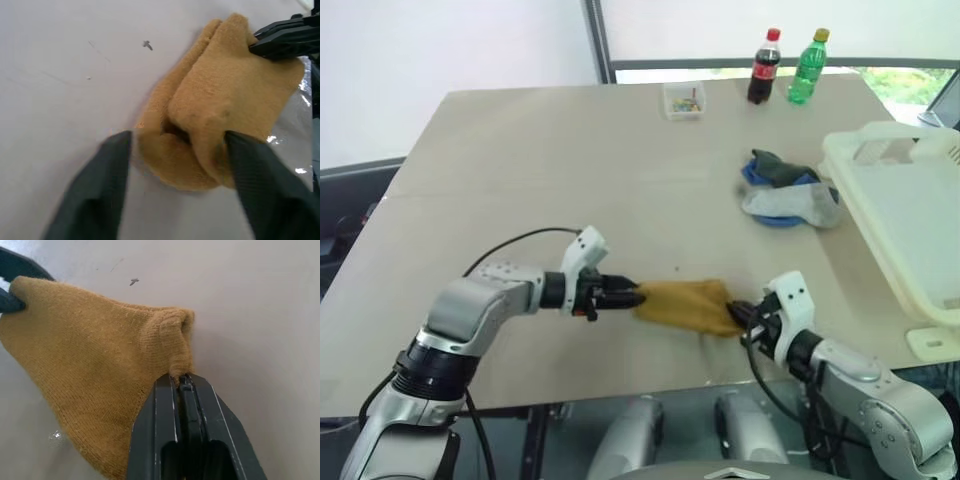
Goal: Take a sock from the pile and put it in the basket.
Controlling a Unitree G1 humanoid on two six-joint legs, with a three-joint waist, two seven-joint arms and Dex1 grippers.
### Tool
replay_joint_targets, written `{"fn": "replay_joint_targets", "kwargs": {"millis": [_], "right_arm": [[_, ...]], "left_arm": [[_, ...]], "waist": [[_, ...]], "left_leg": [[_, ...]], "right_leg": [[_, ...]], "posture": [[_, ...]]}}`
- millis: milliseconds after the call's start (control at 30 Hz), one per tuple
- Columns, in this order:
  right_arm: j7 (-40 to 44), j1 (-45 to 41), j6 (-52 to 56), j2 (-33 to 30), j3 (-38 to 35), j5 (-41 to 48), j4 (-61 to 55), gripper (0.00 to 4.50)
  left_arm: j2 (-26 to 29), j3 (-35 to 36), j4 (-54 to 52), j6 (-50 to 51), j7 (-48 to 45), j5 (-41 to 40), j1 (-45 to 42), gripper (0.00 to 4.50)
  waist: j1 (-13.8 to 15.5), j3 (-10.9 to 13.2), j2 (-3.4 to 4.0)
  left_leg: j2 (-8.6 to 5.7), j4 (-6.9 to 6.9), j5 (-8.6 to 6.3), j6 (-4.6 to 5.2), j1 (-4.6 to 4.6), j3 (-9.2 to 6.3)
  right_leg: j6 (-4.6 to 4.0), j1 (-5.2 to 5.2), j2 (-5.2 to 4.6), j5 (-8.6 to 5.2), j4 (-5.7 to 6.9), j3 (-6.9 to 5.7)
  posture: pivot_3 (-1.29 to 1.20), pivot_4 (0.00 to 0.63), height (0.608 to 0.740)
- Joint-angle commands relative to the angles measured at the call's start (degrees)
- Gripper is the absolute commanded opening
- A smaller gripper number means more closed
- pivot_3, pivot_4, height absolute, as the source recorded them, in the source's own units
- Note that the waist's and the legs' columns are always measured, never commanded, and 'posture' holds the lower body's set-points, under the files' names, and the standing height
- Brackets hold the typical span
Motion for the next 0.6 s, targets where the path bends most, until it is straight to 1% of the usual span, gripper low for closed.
{"fn": "replay_joint_targets", "kwargs": {"millis": [33, 67, 167, 267, 367, 500, 600], "right_arm": [[1.8, 0.5, -2.1, -0.4, -0.7, 0.6, -0.4, 0.69], [1.9, 0.4, -2.6, -0.4, -1.3, 0.7, -0.8, 1.05], [2.0, 0.3, -3.5, -0.7, -3.5, 1.0, -2.4, 2.38], [4.6, -0.1, -3.2, -2.1, -7.4, 5.1, -5.2, 2.38], [6.4, -1.6, -2.7, -4.1, -8.7, 6.7, -5.3, 2.38], [9.0, -5.1, -3.5, -7.3, -3.7, 3.6, -0.3, 2.38], [11.9, -7.5, -6.0, -9.1, 2.1, -0.6, 6.5, 2.38]], "left_arm": [[0.4, 1.3, 0.2, -1.3, -0.6, 0.2, -0.7, 4.45], [0.3, 1.7, 0.4, -1.6, -0.8, 0.2, -0.8, 4.50], [0.1, 2.4, 0.7, -3.1, -1.0, 0.3, -0.8, 4.50], [-0.9, 3.2, 0.4, -5.5, -1.3, 0.1, -0.3, 4.50], [-2.3, 4.1, -0.5, -6.8, -1.6, -1.0, 0.5, 4.50], [-3.2, 1.3, -1.5, -7.2, 0.2, 1.6, 2.3, 4.50], [-4.0, -0.9, -1.7, -6.9, 3.9, 4.9, 3.1, 4.50]], "waist": [[0.0, 0.0, 0.00], [0.0, 0.0, 0.00], [0.0, 0.0, 0.00], [0.2, 0.0, -0.01], [0.2, 0.0, -0.02], [0.0, 0.0, -0.01], [0.1, 0.0, -0.02]], "left_leg": [[0.00, 0.00, 0.00, 0.00, 0.00, 0.00], [0.00, 0.00, 0.00, 0.00, 0.00, 0.00], [0.00, 0.00, 0.00, 0.00, 0.00, 0.00], [-0.01, 0.00, 0.00, 0.00, -0.02, 0.00], [0.00, 0.00, 0.00, 0.01, -0.02, 0.00], [0.01, 0.00, 0.00, 0.00, -0.01, 0.00], [0.00, 0.01, 0.00, 0.01, -0.01, 0.01]], "right_leg": [[0.00, 0.00, 0.00, 0.00, 0.00, 0.00], [0.00, 0.00, 0.00, 0.00, 0.00, 0.00], [0.00, 0.00, 0.00, 0.00, 0.00, 0.00], [0.00, 0.01, -0.01, 0.00, 0.00, 0.00], [0.00, 0.02, -0.01, 0.00, 0.00, 0.00], [0.00, 0.02, 0.00, 0.00, 0.00, 0.00], [0.00, 0.03, -0.01, 0.00, 0.00, -0.01]], "posture": [[0.00, 0.150, 0.739], [0.00, 0.150, 0.739], [0.00, 0.150, 0.739], [0.00, 0.150, 0.739], [0.00, 0.150, 0.739], [0.00, 0.150, 0.739], [0.00, 0.150, 0.739]]}}
